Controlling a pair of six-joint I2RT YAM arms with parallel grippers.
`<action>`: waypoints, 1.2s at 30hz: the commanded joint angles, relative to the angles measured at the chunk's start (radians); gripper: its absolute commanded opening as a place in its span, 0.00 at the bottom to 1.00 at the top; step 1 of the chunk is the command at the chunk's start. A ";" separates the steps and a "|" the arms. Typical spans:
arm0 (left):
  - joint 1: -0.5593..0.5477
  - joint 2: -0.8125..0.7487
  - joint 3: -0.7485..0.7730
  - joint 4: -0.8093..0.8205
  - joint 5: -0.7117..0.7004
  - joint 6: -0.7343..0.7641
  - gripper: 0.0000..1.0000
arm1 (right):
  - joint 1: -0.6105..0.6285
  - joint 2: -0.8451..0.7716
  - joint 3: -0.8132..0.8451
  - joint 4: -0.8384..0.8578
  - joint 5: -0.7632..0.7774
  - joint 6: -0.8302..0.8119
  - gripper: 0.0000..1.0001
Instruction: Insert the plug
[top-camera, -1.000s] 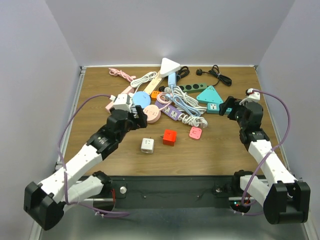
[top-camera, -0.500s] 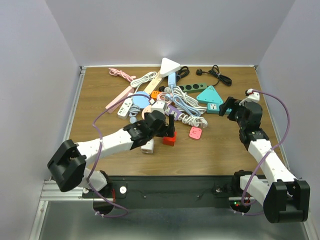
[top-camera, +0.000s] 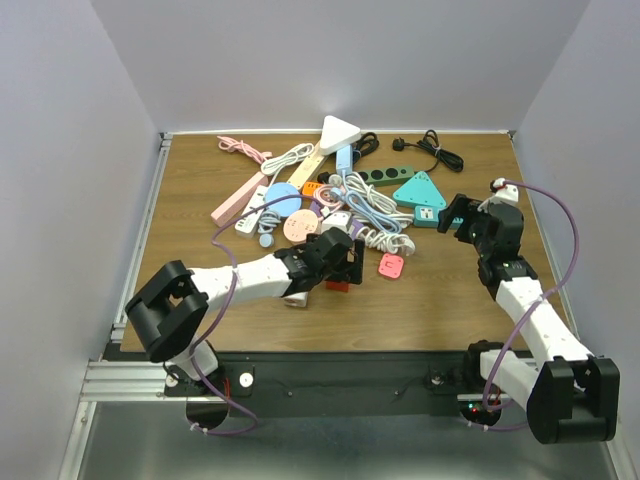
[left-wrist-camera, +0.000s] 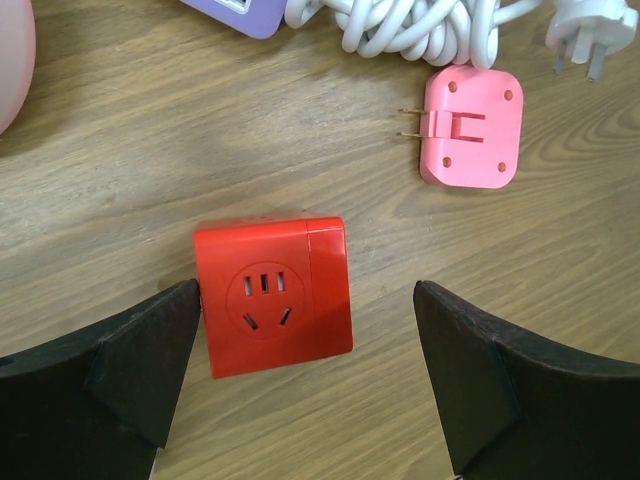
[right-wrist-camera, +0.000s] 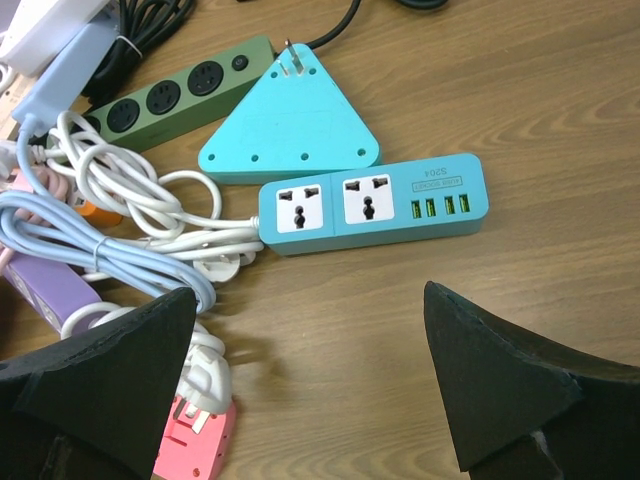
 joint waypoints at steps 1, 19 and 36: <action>-0.012 0.024 0.057 0.015 -0.023 0.006 0.97 | 0.007 0.005 0.042 0.011 0.008 0.002 1.00; 0.000 0.093 0.034 0.006 -0.012 -0.022 0.00 | 0.021 0.039 0.084 -0.019 -0.070 0.013 1.00; 0.183 0.155 0.082 0.115 0.092 -0.173 0.16 | 0.388 0.077 -0.005 -0.029 0.068 0.162 0.98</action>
